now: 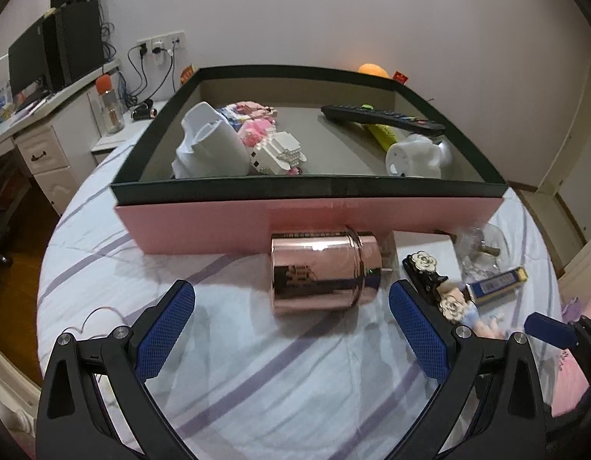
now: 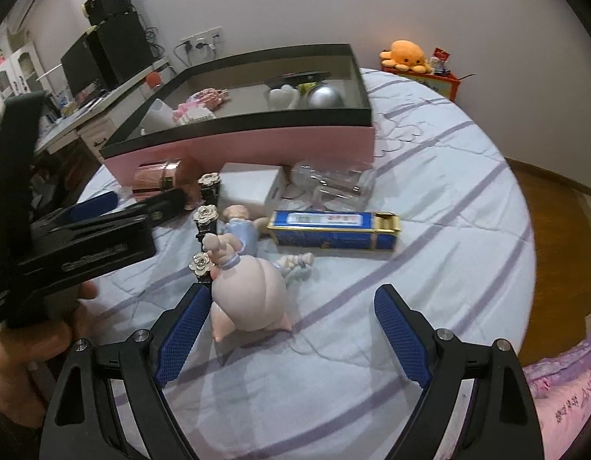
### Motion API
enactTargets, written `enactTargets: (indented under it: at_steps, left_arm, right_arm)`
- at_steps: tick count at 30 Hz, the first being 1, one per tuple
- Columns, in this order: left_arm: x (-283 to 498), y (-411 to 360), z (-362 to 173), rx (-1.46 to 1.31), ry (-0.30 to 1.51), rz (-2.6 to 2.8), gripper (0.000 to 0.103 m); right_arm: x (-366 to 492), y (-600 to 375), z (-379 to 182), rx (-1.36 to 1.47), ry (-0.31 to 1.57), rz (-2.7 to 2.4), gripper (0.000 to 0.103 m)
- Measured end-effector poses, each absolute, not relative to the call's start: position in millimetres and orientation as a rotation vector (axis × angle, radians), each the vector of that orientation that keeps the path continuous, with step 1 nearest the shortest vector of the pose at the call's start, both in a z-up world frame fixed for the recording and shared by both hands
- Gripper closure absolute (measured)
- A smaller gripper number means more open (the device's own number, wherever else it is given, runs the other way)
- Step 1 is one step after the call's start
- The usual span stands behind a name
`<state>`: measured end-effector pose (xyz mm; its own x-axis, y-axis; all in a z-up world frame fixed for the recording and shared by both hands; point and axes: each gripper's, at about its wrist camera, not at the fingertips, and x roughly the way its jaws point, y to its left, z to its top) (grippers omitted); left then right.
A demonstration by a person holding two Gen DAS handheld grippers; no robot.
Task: Organize rigid objects
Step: 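Grasp the rose-gold canister with the left gripper while the right grasps the pig figurine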
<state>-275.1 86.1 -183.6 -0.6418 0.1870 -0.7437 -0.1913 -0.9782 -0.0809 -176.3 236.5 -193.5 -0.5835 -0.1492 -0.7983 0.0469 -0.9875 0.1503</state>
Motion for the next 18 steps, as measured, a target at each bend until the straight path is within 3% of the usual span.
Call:
enactTargets:
  at_steps: [2,5,13,18]
  left_arm:
    - [-279.8,87.0,-186.6,-1.220,-0.005,2.663,0.001]
    - [-285.4,83.7,-190.9,-1.241,-0.040,2.649,0.003]
    - [-287.3,85.9,-192.1,-1.235,-0.038,2.614,0.020]
    - [-287.4,87.8,-192.2,-1.230,-0.034,2.604,0.023]
  right_arm:
    - [-178.7,237.9,-193.3,1.361,-0.211,-2.668,0.019]
    - [-179.5,244.3,-191.6,1.342,-0.300,-2.633,0.034]
    - [-178.1,242.7,-196.9,1.358,-0.330,-2.609,0.036]
    - [-184.5,235.8,-202.6,1.369,-0.273,-2.631,0.037]
